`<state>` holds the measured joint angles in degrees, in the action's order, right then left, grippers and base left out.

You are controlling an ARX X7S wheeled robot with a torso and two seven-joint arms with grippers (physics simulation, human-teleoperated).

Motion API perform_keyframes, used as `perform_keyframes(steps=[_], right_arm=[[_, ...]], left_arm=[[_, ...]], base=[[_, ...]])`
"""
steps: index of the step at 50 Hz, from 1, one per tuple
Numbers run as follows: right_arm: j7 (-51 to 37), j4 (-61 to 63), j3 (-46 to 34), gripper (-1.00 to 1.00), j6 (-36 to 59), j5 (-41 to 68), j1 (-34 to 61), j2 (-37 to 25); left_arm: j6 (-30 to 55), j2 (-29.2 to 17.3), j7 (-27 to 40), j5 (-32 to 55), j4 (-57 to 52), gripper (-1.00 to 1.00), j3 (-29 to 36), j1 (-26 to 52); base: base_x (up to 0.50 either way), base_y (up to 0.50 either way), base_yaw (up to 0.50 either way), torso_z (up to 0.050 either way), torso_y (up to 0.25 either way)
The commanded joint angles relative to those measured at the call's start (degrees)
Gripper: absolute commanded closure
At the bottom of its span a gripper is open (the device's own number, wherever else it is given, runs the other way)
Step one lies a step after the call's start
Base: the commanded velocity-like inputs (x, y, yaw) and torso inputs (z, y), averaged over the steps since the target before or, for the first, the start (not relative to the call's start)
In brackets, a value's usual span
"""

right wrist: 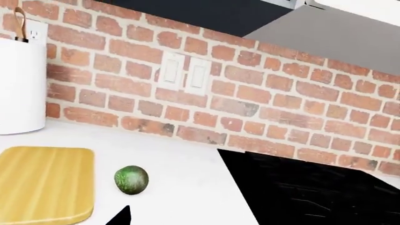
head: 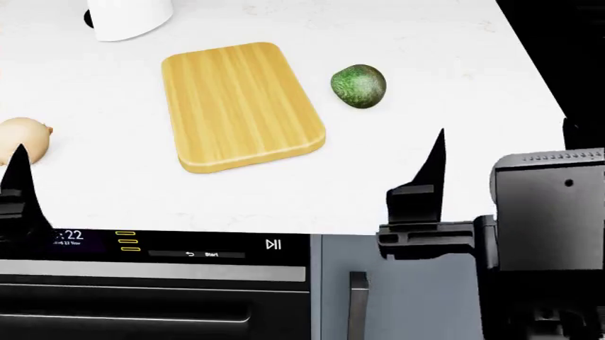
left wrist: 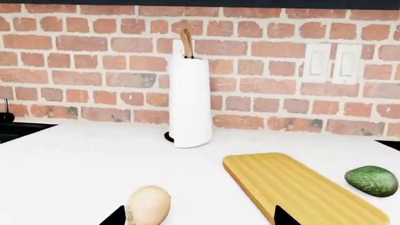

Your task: Place the avocado, onion, tomato and bell pepper on the cutting board.

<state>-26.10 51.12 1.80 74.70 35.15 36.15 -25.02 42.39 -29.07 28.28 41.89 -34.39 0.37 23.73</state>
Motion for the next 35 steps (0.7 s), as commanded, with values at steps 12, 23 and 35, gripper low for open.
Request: perform_keyframes(steps=[12,23,35], right_arm=[[-4.66,-22.49,-0.03,-1.00,13.71,24.02,36.71,-1.40],[0.28,-35.47,-9.63,-1.00,8.36,18.53,47.83,-2.33],[1.34,-38.57,-12.38,-1.00,7.59,17.98,49.91,-2.13]], left_arm=[[21.81,-1.61,2.17,12.01,15.54,-1.00,-1.66,34.14],[24.25,-2.85,-0.85,10.27,23.25,-1.00,2.76,44.19],[24.61,-3.54,-1.96,9.44,26.00,-1.00,4.30,47.76]], base=[[0.00,0.00,0.00,0.000,0.000],[0.00,0.00,0.00,0.000,0.000],[0.20,0.00,0.00,0.000,0.000]])
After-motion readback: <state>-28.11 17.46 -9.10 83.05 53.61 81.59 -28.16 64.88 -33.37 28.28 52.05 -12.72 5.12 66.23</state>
